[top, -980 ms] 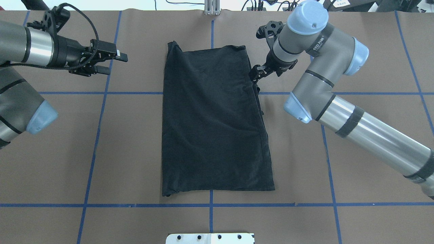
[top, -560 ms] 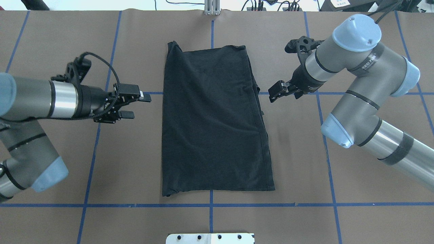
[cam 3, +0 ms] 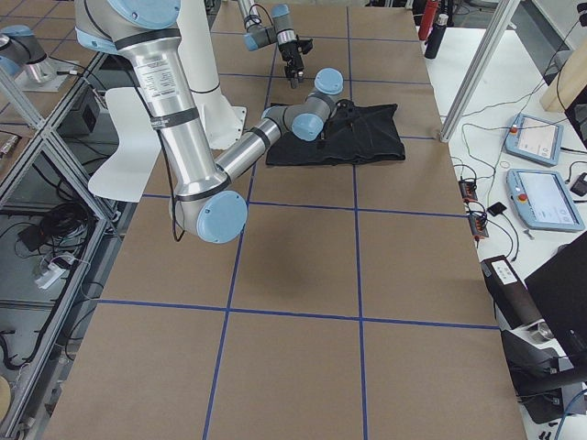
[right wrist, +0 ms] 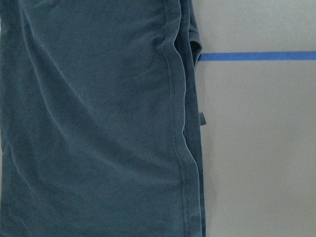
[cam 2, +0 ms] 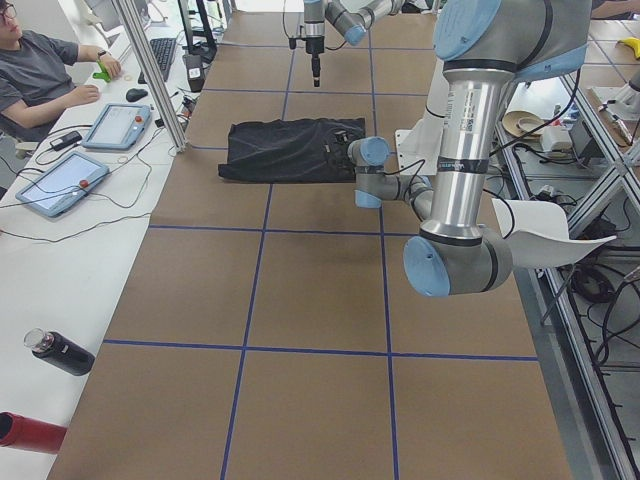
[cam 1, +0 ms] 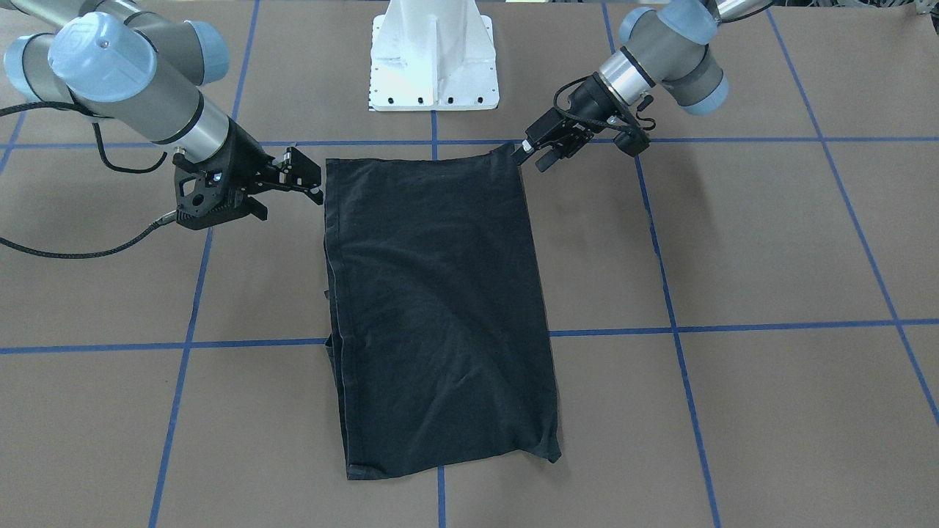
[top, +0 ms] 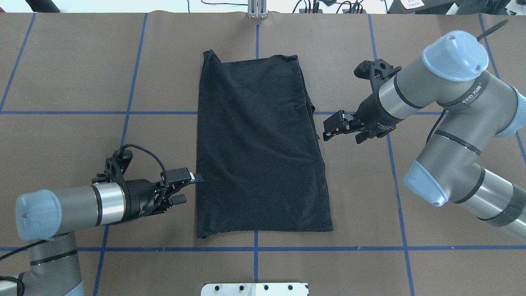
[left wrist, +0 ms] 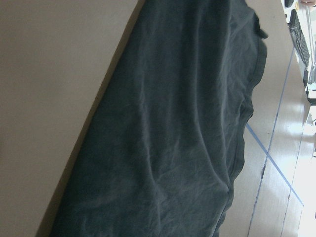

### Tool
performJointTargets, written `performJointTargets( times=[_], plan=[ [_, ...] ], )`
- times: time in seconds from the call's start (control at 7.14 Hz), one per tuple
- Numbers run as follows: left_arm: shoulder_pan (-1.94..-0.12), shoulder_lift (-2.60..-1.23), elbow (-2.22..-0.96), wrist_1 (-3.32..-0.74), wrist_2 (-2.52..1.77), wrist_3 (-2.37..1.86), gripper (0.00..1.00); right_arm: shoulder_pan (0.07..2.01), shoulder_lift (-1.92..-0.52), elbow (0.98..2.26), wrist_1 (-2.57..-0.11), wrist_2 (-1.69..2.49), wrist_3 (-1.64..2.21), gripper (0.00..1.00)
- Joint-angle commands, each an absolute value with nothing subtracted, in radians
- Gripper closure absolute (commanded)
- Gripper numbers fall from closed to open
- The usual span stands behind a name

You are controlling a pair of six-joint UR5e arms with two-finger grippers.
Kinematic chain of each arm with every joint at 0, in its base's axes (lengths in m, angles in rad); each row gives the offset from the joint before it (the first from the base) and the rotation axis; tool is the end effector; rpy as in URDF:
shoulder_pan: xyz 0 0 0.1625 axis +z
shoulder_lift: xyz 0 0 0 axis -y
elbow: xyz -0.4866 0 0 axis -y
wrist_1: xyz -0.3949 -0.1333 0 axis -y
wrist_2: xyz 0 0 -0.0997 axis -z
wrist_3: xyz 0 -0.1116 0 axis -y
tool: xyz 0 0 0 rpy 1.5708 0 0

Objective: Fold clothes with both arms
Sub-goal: 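Lower the left gripper to the near corner while the right gripper moves aside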

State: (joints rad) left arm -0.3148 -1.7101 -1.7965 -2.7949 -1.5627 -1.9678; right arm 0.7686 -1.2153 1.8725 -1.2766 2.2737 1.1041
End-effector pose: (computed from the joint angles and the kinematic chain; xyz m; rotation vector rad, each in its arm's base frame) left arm 0.4778 -0.2967 0.4017 -0.0600 1.6163 -0.5595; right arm -0.3954 -0.4675 0.3457 -0.0010 -1.1121 -0.0640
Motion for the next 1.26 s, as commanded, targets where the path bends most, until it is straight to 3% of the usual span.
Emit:
performJointTargets(
  times=[0.0,1.12],
  plan=[
    [-0.209,-1.694,-1.789,-2.783,-1.477,-1.979,0.0,0.741,-1.227,1.888,-1.276,2.273,1.121,0.0],
    [-0.15,-1.735,-1.766,-2.692,-1.479,-1.979,0.04,0.738,-1.226,1.885,-1.276,2.273,1.121,0.0]
  ],
)
